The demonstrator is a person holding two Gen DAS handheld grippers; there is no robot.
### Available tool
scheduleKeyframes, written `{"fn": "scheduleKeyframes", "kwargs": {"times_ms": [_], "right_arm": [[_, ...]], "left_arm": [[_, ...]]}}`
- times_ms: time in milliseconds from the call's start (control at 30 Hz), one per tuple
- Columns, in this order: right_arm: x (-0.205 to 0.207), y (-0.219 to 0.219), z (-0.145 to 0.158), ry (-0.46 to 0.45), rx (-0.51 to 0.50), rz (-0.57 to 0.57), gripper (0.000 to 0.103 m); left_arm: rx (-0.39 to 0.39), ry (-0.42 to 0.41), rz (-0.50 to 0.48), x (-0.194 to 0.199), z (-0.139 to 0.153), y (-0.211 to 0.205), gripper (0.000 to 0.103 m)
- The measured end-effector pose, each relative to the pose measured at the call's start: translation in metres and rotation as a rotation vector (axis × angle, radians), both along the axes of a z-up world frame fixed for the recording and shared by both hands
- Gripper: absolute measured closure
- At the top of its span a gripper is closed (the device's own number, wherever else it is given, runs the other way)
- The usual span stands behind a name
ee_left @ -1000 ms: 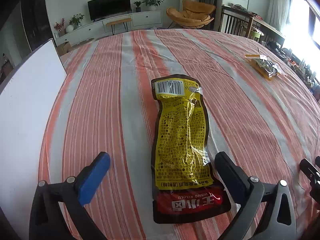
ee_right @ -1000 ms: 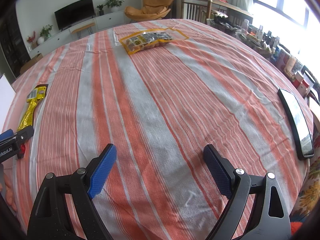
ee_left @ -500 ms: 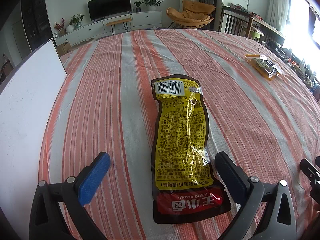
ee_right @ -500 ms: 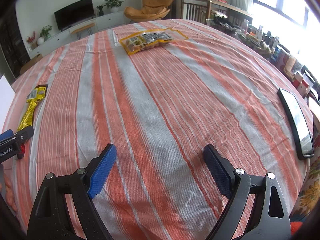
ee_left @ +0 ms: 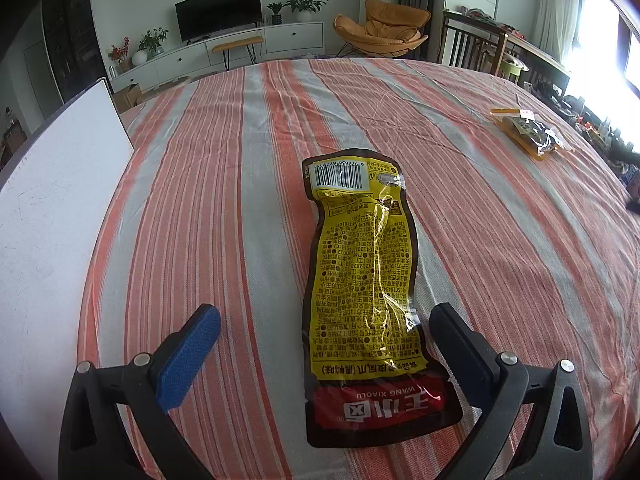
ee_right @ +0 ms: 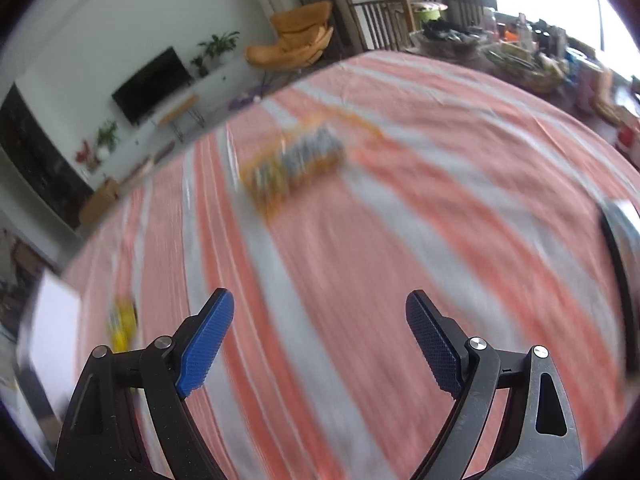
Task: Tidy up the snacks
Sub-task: 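Grasp the yellow-bordered peanut packet with right tool while left tool grasps yellow-and-red bag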
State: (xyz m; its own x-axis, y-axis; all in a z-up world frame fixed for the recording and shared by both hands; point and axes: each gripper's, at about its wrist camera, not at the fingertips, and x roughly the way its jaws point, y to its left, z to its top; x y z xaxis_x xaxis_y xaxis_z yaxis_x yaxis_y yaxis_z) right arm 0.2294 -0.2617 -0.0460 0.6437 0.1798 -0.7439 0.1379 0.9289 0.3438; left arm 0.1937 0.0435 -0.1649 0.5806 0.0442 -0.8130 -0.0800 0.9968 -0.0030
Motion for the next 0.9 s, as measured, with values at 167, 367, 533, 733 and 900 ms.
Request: {"fn": "scheduleKeyframes", "kwargs": {"times_ms": [167,367,533,733,900], "right_arm": [[0.126,0.003,-0.011,0.149,0.09,-0.112,0.013],[0.21,0.042,-0.047,0.26,-0.136,-0.197,0.011],[0.202,0.074,-0.061,0.137,-0.351,0.05,0.018],[0.14,0.068,-0.066,0.086,-0.343,0.339,0.021],[0.047,0.073,-0.067,0.05,-0.341,0.629,0.021]], "left_arm": [[-0.001,0.0,0.0,0.0,0.0,0.0,0.0],[-0.002,0.0,0.001,0.0,0.0,0.0,0.0],[-0.001,-0.001,0.001,0.002,0.0,-0.001,0.0],[-0.001,-0.001,0.001,0.0,-0.001,-0.001,0.0],[-0.001,-0.001,0.002,0.0,-0.001,-0.001,0.0]]}}
